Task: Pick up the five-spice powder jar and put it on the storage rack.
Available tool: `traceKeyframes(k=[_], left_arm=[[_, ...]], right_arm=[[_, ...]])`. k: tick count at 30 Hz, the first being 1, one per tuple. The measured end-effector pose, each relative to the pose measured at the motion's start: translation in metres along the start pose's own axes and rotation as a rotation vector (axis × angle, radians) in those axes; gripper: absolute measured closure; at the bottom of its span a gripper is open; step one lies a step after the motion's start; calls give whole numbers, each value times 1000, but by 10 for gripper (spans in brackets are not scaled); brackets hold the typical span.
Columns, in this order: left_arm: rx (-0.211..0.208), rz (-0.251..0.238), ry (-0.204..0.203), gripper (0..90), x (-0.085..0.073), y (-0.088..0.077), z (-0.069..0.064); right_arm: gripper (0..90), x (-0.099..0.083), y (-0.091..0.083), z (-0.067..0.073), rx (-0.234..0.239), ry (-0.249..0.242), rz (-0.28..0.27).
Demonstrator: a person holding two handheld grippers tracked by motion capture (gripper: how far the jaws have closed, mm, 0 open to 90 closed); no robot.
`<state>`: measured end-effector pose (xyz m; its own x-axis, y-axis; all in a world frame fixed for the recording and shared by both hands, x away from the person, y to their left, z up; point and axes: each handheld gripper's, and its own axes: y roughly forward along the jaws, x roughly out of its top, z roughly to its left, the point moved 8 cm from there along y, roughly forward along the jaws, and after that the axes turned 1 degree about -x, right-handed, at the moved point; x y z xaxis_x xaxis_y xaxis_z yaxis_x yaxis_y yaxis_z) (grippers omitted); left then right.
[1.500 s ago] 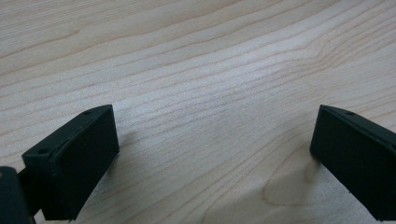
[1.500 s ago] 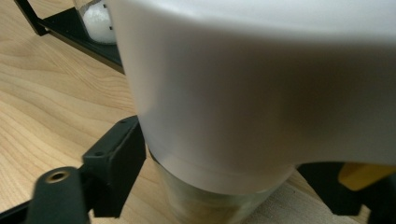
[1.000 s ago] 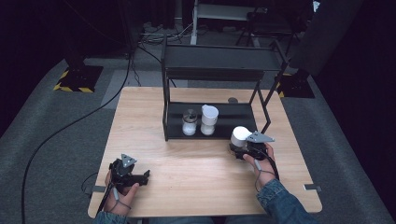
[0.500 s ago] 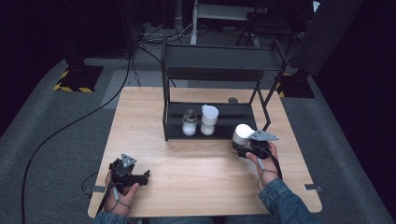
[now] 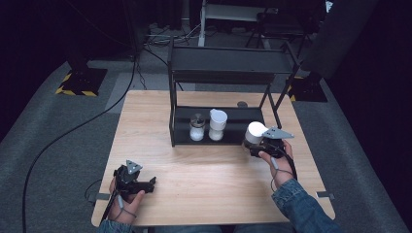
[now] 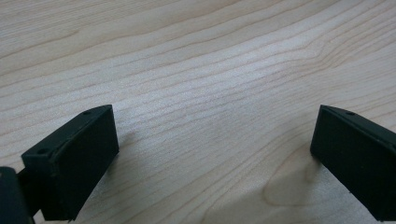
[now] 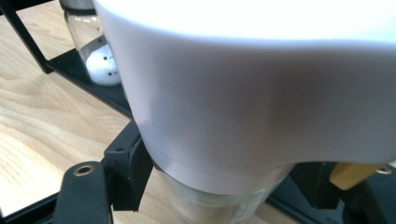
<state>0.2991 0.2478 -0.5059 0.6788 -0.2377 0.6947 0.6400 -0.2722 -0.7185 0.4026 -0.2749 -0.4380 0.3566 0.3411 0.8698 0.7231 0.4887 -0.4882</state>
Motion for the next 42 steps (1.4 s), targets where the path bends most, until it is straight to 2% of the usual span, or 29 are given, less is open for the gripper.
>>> traceKeyframes(k=[18, 32, 42], left_arm=[[0, 0, 0, 9, 0, 0, 0], [0, -1, -1, 9, 0, 0, 0], [0, -1, -1, 9, 0, 0, 0]], right_arm=[[304, 34, 6, -9, -15, -10, 1], [304, 49, 22, -15, -22, -9, 4], [304, 51, 34, -19, -28, 5, 8]])
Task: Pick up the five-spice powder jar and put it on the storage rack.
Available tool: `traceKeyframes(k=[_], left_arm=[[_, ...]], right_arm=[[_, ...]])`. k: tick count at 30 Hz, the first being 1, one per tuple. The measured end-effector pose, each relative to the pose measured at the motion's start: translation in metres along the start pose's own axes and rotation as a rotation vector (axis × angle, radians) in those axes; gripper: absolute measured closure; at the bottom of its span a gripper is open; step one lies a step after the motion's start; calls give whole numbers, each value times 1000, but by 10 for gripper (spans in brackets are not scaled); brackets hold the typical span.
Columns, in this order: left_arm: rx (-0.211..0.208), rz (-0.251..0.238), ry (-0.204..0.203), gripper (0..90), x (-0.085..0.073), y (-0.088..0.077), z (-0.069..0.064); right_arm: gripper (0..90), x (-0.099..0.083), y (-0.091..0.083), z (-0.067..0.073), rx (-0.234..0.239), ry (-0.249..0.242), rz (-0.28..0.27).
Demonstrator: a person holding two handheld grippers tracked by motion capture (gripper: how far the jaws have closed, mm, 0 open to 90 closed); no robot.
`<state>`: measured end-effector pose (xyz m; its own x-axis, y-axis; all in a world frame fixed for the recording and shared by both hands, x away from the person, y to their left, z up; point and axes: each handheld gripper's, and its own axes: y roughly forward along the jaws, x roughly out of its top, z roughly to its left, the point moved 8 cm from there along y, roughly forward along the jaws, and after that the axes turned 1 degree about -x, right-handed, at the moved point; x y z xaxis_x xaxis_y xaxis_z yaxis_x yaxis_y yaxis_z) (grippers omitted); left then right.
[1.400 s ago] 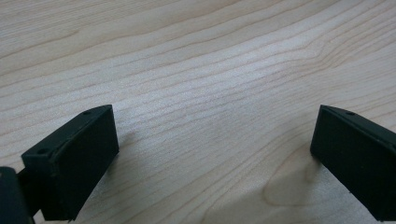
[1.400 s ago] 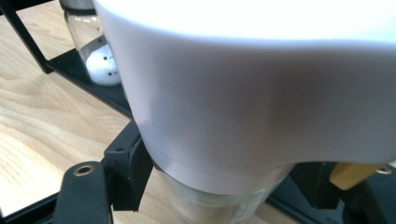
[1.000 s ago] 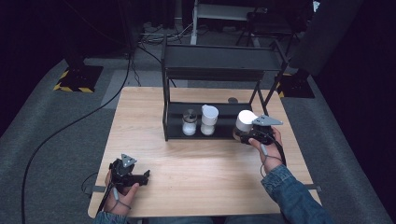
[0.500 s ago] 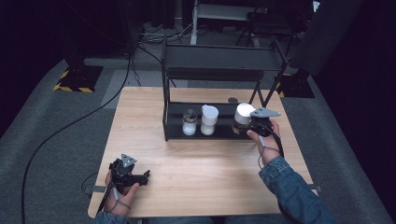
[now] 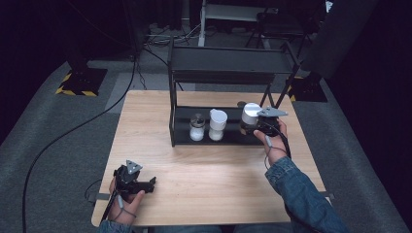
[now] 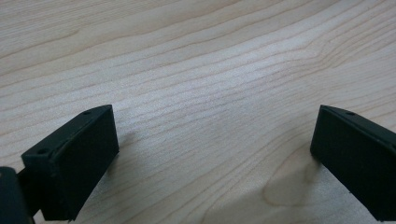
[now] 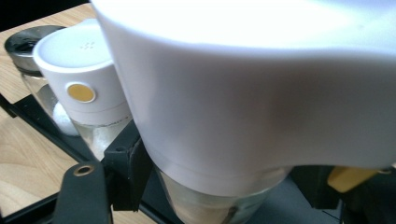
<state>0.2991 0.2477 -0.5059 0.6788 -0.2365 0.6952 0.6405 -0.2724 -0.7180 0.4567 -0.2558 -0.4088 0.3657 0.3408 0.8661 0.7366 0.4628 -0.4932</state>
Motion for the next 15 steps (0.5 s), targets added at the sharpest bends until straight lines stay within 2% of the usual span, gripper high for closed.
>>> traceKeyframes(k=[15], left_arm=[[0, 0, 1, 9, 0, 0, 0]], right_arm=[[303, -4, 18, -4, -6, 8, 8]])
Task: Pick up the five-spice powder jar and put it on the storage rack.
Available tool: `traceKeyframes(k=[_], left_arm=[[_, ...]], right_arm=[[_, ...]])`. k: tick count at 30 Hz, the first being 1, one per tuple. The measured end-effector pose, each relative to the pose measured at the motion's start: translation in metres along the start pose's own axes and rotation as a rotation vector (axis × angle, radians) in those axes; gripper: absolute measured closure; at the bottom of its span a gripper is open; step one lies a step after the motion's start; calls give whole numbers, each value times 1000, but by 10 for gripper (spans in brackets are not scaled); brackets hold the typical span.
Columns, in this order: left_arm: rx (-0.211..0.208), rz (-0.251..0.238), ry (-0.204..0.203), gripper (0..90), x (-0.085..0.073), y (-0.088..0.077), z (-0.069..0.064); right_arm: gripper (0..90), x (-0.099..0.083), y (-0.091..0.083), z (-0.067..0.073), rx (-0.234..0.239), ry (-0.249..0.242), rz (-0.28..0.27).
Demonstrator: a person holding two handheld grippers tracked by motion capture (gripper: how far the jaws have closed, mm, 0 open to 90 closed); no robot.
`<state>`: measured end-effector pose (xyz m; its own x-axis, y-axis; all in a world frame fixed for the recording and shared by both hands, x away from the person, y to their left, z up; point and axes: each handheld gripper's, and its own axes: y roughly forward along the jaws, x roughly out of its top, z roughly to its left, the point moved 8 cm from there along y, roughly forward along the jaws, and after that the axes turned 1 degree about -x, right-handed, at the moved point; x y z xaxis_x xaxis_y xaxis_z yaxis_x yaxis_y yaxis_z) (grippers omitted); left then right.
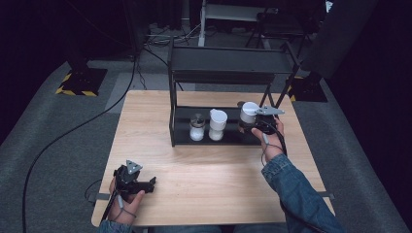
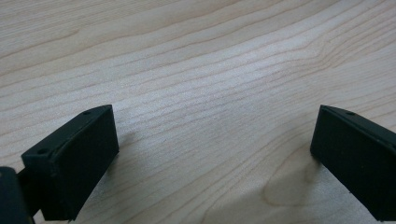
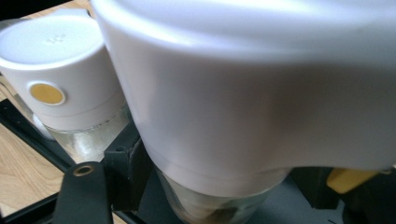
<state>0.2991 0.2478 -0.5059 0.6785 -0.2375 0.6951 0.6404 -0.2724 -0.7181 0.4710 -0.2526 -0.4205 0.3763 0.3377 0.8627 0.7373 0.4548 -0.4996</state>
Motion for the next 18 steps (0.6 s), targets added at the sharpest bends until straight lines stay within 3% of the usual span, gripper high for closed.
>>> traceKeyframes(k=[18], left_arm=[[0, 2, 0, 9, 0, 0, 0]], right_arm=[[303, -9, 16, 0, 5, 15, 24]])
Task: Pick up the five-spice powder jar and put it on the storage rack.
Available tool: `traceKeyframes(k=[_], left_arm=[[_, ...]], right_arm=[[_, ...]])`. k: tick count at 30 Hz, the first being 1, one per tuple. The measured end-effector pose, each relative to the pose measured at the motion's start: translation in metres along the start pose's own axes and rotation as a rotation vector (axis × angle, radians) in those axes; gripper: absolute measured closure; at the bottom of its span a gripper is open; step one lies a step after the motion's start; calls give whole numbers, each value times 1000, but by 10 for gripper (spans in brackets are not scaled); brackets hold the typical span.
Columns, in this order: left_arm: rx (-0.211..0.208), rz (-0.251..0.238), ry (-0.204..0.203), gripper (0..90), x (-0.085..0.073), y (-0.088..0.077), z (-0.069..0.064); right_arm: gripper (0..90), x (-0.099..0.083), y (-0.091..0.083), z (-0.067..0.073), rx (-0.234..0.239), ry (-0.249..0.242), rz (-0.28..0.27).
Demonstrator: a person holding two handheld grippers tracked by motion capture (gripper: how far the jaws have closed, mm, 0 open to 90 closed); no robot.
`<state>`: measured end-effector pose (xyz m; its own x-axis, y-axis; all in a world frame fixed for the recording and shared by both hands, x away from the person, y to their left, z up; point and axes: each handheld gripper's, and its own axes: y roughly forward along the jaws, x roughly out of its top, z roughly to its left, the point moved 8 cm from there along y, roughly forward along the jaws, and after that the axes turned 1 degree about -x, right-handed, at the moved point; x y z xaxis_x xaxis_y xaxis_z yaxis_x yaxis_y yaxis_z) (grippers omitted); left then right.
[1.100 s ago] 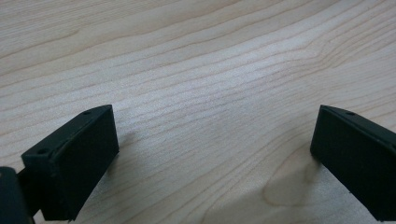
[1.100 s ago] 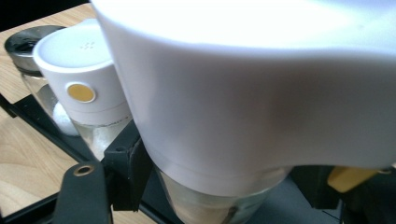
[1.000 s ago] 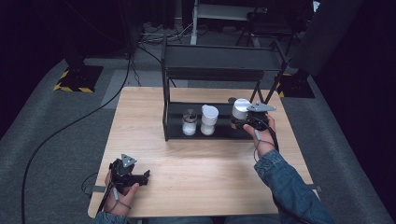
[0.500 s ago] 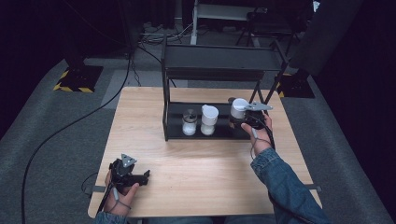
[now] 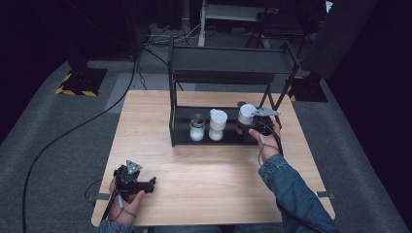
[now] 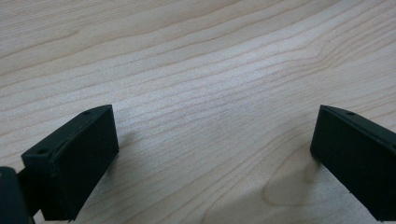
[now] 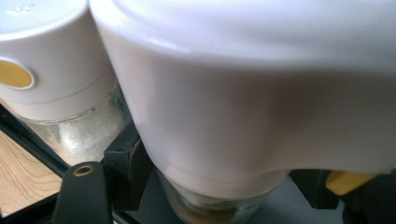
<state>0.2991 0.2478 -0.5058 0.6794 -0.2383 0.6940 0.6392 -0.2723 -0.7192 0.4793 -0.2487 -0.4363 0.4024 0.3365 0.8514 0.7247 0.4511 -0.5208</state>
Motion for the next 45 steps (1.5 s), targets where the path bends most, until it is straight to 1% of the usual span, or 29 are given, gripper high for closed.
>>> traceKeyframes(k=[12, 26, 31, 36, 38, 39, 42, 45], left_arm=[[0, -2, -2, 9, 0, 0, 0], [0, 0, 0, 9, 0, 0, 0], [0, -2, -1, 9, 0, 0, 0], [0, -2, -2, 9, 0, 0, 0], [1, -1, -2, 9, 0, 0, 0], [0, 0, 0, 9, 0, 0, 0], [0, 0, 0, 9, 0, 0, 0], [1, -2, -3, 9, 0, 0, 0]], right_arm=[[303, -7, 9, 2, 0, 4, 25], [303, -13, 16, 5, 11, 22, 50], [302, -14, 16, 5, 13, 26, 47], [301, -16, 17, 2, 20, 54, 38], [300, -16, 17, 2, 20, 49, 41], [296, -16, 17, 2, 21, 50, 40], [221, -16, 16, 2, 25, 70, 32], [163, -15, 15, 3, 18, 67, 30]])
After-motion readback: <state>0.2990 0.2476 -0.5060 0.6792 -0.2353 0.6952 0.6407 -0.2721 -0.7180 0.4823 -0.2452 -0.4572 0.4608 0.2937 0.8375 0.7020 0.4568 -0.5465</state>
